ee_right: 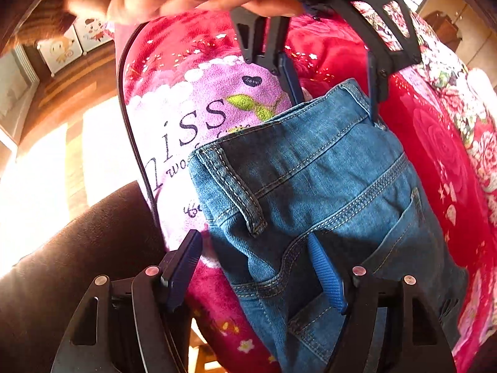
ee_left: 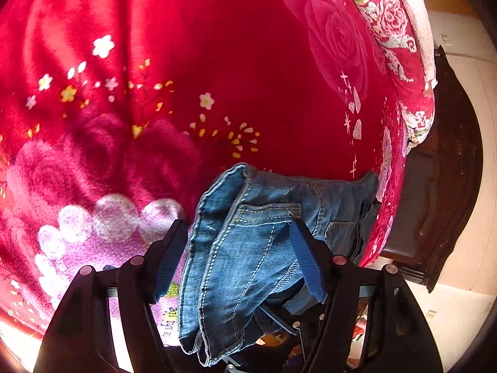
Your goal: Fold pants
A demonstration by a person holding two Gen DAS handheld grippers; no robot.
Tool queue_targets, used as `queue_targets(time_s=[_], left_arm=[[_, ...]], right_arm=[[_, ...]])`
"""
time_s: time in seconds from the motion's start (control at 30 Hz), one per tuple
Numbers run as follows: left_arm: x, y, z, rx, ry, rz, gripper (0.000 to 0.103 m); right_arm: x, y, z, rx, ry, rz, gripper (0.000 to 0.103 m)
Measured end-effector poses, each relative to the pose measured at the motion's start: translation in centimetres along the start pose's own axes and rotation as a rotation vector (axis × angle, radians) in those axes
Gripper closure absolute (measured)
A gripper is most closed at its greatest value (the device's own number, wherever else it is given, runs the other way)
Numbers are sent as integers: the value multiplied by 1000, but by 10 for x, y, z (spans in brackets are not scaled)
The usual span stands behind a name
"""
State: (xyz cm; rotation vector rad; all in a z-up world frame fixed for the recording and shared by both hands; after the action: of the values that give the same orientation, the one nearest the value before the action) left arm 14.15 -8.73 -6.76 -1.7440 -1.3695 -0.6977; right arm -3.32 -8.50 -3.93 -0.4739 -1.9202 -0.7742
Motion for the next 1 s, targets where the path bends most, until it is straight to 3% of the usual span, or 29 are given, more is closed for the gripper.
queue_targets(time_s=[0.03,0.07,0.1,0.13,0.17,0.4,0.5,0.6,0.7,0.77,0.87,0.97,1.0], left_arm=[[1,-2,-5,-25,15,-17,50],[1,-5,-9,-45,19,-24,73],[2,-8,-11,-53,5,-28,88],[5,-10,-12,-48,-18,-34,91],[10,-13,-15,-42,-38,-44,92],[35,-41,-72,-129,-121,-79,92],[31,-55,-118,-203,-141,-70,92],[2,-70,-171,-297,-123,-33,92],[-49,-81,-215,-357,-57,14,87],[-93,-88,-231,-360,14,62,85],[-143,-97,-235,-316,96,148,85],[-135,-106,-238,-316,46,176,85],[-122,-107,-238,-328,15,163,84]], right_arm=[[2,0,-3,-4,-1,-10,48],[5,-2,-11,-43,31,-28,61],[10,-4,-21,-112,83,-53,70],[15,-7,-31,-176,114,-73,87],[20,-11,-42,-239,146,-96,91],[68,-56,-93,-545,270,-259,93],[94,-94,-113,-672,286,-315,93],[110,-145,-130,-837,311,-353,93],[108,-203,-143,-1039,390,-352,93],[94,-239,-144,-1159,491,-290,86],[85,-280,-135,-1267,526,-188,80],[101,-304,-135,-1298,513,-225,79],[109,-313,-138,-1312,498,-253,73]])
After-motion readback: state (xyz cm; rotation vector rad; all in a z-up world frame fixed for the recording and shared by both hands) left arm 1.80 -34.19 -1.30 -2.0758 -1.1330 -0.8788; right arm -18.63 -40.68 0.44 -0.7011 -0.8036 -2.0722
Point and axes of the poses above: each gripper's, at about its wrist camera, not at the fingertips, and x roughly against the way its jaws point, z to its left, y to its top, the point moved 2 cm from there along -x, roughly the way its jaws point, and after that the axes turned 12 degrees about x, right-handed, at the moved point
